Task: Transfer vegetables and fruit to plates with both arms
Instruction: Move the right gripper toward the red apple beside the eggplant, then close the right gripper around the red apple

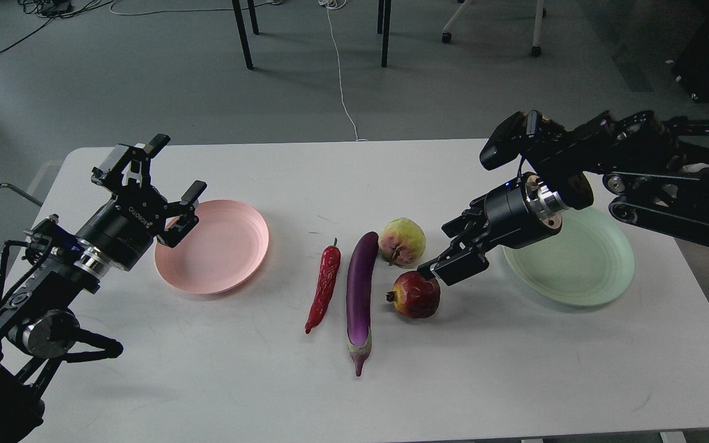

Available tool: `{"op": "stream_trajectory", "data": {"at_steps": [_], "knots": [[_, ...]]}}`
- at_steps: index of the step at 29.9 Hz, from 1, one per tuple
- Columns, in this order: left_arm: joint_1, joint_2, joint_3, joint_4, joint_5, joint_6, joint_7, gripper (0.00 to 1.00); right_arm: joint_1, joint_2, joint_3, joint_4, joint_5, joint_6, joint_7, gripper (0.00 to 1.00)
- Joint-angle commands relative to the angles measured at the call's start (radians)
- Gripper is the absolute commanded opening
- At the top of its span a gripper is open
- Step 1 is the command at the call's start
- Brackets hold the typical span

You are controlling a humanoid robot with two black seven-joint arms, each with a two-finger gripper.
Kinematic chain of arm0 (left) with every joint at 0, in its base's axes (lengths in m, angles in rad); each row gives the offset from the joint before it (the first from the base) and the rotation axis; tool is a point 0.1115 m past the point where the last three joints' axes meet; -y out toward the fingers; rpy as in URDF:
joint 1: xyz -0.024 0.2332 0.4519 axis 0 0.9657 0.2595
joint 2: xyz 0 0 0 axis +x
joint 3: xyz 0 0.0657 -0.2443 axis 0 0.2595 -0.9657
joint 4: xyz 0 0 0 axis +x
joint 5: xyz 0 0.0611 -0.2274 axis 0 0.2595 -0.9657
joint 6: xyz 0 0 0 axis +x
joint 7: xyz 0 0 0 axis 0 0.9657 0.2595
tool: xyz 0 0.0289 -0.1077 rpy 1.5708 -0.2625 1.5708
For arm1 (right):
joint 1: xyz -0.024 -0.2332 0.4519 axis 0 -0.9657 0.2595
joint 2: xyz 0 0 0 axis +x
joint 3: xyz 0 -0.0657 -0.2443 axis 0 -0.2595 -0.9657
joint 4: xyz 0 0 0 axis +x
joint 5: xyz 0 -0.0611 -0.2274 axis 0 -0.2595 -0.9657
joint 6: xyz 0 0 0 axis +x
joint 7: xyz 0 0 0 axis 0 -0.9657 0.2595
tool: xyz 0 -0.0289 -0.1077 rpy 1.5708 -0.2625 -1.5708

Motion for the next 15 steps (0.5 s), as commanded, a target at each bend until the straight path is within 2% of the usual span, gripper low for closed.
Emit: {"op": "stream_trajectory", "data": {"at_steps": [1, 15], "knots": [[0.000, 0.000, -0.004, 0.000, 0.001, 0.000, 0.000, 0.99, 0.006, 0.047, -0.025, -0.008, -0.049, 0.000, 0.000, 0.99], [0.000, -0.003, -0.004, 0.000, 0.001, 0.000, 0.000, 0.99, -0.050, 0.234, -0.060, -0.209, -0.049, 0.000, 0.000, 0.99]]}}
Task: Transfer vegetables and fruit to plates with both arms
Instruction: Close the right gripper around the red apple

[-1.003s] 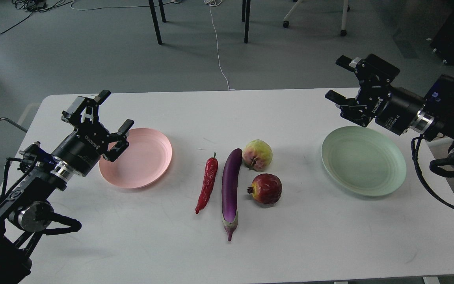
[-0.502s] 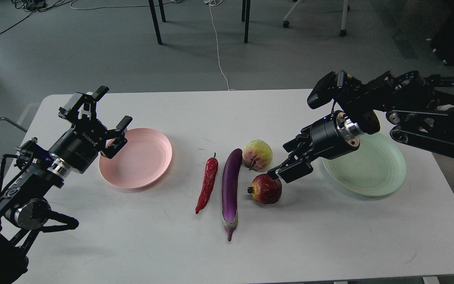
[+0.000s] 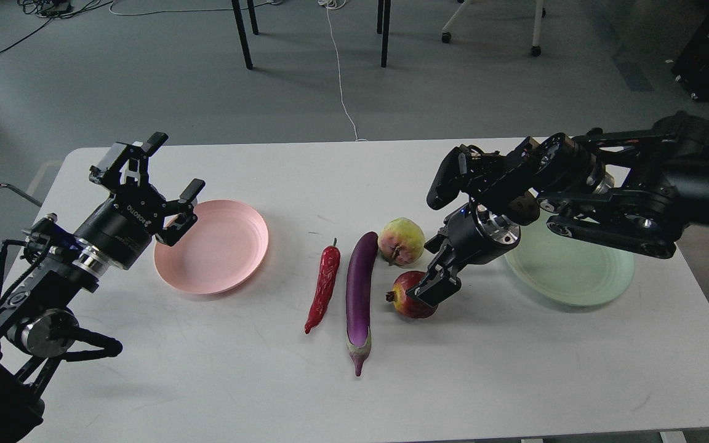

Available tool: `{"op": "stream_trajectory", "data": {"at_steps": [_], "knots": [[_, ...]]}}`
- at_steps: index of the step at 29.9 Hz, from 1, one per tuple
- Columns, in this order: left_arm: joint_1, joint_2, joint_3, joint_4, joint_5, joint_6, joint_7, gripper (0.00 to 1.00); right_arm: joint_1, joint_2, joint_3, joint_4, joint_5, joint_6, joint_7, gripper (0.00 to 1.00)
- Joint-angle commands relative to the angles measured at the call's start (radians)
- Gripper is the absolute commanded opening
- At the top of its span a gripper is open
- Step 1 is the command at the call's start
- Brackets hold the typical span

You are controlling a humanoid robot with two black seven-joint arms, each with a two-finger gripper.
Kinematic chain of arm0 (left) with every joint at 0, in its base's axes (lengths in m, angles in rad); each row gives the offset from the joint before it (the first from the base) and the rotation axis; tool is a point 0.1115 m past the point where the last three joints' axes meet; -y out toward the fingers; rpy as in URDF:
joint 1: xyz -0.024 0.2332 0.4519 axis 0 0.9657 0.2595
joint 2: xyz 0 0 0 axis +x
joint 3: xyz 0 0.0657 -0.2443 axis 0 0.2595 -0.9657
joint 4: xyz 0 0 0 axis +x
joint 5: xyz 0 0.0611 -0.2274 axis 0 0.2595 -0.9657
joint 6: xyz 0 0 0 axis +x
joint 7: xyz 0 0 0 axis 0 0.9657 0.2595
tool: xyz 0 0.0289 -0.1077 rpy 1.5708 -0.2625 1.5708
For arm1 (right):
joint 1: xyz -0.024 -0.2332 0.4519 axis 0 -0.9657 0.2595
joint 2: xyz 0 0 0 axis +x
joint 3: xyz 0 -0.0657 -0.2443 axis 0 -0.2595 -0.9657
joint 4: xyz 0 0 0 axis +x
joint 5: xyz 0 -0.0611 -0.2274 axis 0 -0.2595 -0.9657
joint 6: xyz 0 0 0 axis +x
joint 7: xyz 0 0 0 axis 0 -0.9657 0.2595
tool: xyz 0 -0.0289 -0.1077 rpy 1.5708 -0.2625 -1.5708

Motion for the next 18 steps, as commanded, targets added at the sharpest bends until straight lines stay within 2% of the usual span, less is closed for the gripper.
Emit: {"op": "stream_trajectory", "data": {"at_steps": [1, 18], "knots": [[0.000, 0.000, 0.000, 0.000, 0.000, 0.000, 0.000, 0.99, -0.018, 0.030, -0.001, -0.033, 0.002, 0.000, 0.000, 0.99], [0.000, -0.002, -0.003, 0.002, -0.001, 0.000, -0.003, 0.99, -0.073, 0.107, -0.011, -0.122, 0.001, 0.000, 0.000, 0.98]]}}
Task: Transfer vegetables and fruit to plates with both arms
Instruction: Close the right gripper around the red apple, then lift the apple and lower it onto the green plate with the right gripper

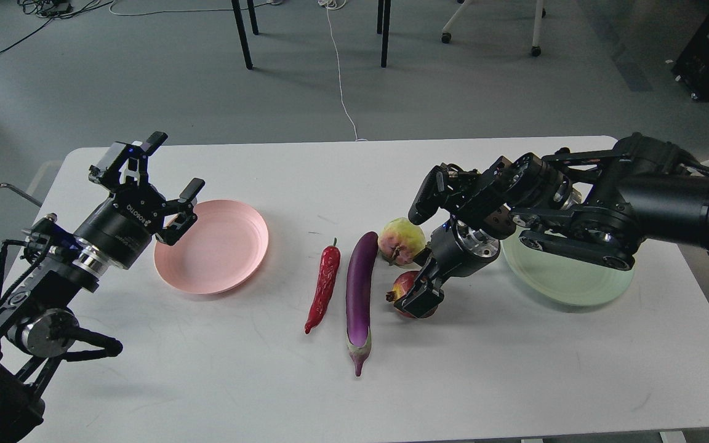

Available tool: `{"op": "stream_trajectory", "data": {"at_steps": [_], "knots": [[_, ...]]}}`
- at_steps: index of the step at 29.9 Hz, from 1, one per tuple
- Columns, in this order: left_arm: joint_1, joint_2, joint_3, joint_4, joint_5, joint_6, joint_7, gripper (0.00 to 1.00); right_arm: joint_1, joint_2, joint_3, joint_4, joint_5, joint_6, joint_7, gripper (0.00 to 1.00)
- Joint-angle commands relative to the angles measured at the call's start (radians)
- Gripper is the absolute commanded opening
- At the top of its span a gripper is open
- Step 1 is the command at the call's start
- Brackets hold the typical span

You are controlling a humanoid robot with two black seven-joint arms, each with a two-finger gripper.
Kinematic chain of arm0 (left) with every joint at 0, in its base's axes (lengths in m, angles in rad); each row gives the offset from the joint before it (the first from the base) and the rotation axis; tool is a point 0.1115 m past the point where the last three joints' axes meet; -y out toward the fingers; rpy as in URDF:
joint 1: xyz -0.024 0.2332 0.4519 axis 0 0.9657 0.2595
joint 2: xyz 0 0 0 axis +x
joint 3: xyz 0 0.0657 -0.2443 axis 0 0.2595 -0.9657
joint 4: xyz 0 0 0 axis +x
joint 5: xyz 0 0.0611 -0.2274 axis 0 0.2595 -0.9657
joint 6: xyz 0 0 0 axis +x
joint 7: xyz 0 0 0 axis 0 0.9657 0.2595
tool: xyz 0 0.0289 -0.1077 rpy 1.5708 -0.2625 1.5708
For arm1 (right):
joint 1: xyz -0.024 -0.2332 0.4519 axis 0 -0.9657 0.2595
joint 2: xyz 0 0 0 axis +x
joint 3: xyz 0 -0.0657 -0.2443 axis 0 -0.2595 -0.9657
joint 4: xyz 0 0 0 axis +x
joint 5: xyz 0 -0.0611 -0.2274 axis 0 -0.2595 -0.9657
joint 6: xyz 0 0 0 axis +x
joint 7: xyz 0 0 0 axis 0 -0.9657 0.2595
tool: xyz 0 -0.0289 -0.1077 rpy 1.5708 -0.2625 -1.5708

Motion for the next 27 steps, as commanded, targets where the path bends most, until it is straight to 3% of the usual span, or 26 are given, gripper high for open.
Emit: {"op": "stream_trajectory", "data": {"at_steps": [1, 9, 20, 24, 27], "knots": [[0.000, 0.000, -0.001, 0.001, 0.000, 0.000, -0.001, 0.99, -0.004, 0.007, -0.018, -0.010, 0.000, 0.000, 0.000, 0.98], [0.000, -0.002, -0.003, 0.001, 0.000, 0.000, -0.001, 0.99, -0.004, 0.005, -0.052, -0.010, -0.003, 0.000, 0.000, 0.88], [0.000, -0.005, -0.009, 0.000, -0.002, 0.000, -0.001, 0.99, 0.008, 0.001, -0.067, -0.010, -0.002, 0.000, 0.000, 0.57], [-0.001, -0.003, -0.012, 0.000, -0.002, 0.000, -0.001, 0.99, 0.065, -0.045, -0.061, 0.031, 0.003, 0.000, 0.000, 0.56], [-0.001, 0.002, -0.009, 0.000, 0.000, 0.000, 0.001, 0.99, 0.133, -0.136, -0.061, 0.150, 0.003, 0.000, 0.000, 0.56]]}}
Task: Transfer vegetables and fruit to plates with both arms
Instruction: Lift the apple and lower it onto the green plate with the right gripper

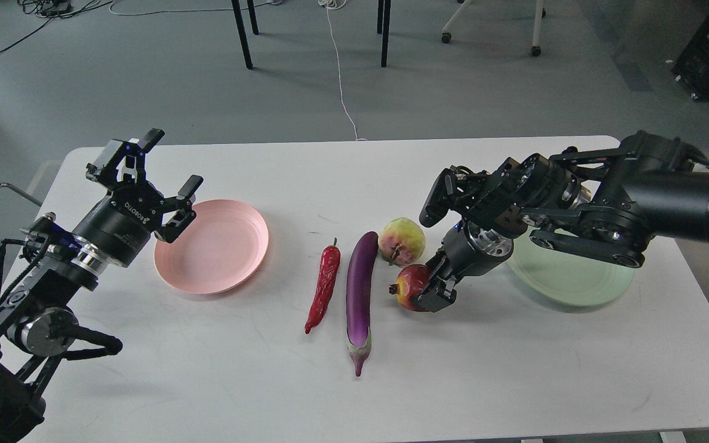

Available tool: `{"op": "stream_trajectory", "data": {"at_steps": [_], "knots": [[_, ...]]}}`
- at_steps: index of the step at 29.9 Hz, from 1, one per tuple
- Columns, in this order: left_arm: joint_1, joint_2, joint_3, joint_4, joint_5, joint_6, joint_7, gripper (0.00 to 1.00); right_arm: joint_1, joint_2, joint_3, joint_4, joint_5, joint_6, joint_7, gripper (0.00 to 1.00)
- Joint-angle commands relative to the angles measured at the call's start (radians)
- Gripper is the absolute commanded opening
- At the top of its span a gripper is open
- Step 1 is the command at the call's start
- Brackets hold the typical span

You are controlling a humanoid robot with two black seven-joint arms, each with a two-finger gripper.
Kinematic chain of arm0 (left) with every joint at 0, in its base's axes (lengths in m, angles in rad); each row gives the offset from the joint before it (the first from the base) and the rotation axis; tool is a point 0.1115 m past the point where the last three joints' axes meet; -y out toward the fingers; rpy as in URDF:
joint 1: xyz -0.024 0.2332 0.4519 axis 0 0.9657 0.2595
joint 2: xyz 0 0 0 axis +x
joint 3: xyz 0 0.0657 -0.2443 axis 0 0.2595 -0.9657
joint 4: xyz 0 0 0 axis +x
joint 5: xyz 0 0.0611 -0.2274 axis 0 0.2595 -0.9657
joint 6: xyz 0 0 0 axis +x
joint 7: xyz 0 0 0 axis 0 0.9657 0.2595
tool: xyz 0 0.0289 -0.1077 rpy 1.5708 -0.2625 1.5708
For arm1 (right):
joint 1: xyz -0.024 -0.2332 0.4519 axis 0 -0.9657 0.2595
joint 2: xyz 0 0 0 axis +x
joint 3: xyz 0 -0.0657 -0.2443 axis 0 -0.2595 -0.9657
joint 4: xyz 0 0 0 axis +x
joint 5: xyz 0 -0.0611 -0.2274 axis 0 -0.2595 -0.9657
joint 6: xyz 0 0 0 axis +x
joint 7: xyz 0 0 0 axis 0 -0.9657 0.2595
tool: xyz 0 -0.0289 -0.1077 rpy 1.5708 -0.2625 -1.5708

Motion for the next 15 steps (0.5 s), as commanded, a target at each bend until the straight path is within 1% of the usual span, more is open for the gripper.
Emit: {"op": "stream_trajectory", "data": {"at_steps": [1, 3, 7, 12, 15], "knots": [[-0.006, 0.007, 0.003, 0.000, 0.002, 0.000, 0.001, 0.99, 0.082, -0.113, 0.002, 0.143, 0.001, -0.001, 0.000, 0.56], [-0.010, 0.015, 0.003, 0.000, 0.002, 0.000, 0.001, 0.99, 0.111, -0.170, 0.003, 0.194, 0.001, -0.001, 0.000, 0.56], [-0.021, 0.024, 0.005, -0.001, 0.002, 0.000, 0.001, 0.99, 0.120, -0.291, 0.003, 0.192, -0.008, -0.001, 0.000, 0.56], [-0.021, 0.043, 0.012, -0.023, 0.002, 0.000, 0.001, 0.99, 0.120, -0.416, -0.001, 0.126, -0.091, -0.001, 0.000, 0.57], [-0.021, 0.049, 0.015, -0.037, 0.002, 0.000, 0.003, 0.99, 0.082, -0.427, -0.006, 0.036, -0.137, -0.001, 0.000, 0.57]]}}
